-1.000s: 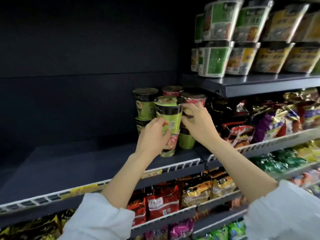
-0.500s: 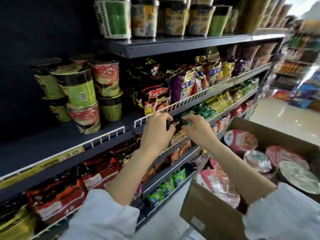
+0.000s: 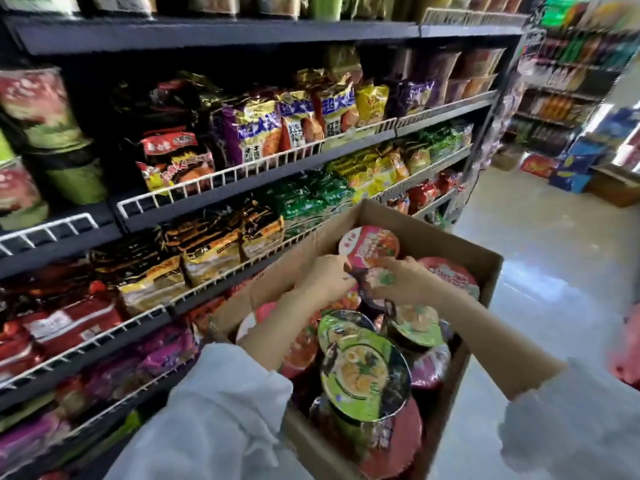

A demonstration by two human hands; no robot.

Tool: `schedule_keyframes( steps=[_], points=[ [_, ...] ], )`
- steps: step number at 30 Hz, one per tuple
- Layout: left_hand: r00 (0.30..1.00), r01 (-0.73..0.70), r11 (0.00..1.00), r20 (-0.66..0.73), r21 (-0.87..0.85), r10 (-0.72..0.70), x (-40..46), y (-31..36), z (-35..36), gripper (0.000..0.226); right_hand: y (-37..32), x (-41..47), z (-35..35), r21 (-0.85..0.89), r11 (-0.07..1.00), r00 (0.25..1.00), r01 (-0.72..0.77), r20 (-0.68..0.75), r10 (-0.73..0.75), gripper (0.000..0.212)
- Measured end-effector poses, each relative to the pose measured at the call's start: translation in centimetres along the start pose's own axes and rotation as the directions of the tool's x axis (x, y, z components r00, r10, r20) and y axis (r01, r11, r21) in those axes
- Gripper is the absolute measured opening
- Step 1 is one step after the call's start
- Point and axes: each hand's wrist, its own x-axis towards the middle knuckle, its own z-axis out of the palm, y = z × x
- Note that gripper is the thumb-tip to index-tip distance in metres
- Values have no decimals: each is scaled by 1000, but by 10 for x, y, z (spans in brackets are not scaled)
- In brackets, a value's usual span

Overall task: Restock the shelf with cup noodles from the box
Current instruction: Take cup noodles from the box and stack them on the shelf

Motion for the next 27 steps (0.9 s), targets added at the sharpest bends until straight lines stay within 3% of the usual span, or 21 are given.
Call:
schedule_keyframes(
  steps=[4,6,11,14,17,23,27],
  points=[
    [974,-19,996,226,89,-1,5,-7,31,18,32,-5,7,-50,998,984,24,177,-15,96],
    [938,-25,991,345,133,-22,4,-13,39,37,37,-6,11,-90,995,973,32,229,-10,104],
    [858,-69,941,502,331,-114,3,-23,53,65,40,5,16,-44,998,996,39,78,-35,96],
    [825,-20,920,526,392,-206,6,-32,61,65,37,11,15,-30,999,996,46,-72,-48,96],
    [838,53,932,491,358,-236,7,-32,66,54,36,19,18,-40,998,987,45,-153,-50,92],
    [886,211,963,383,168,-261,9,-25,74,46,44,21,25,-70,997,1000,23,-20,-24,101],
    [909,135,979,374,152,-184,6,-28,71,41,48,15,17,-21,1000,1000,-10,-5,10,104]
  ],
)
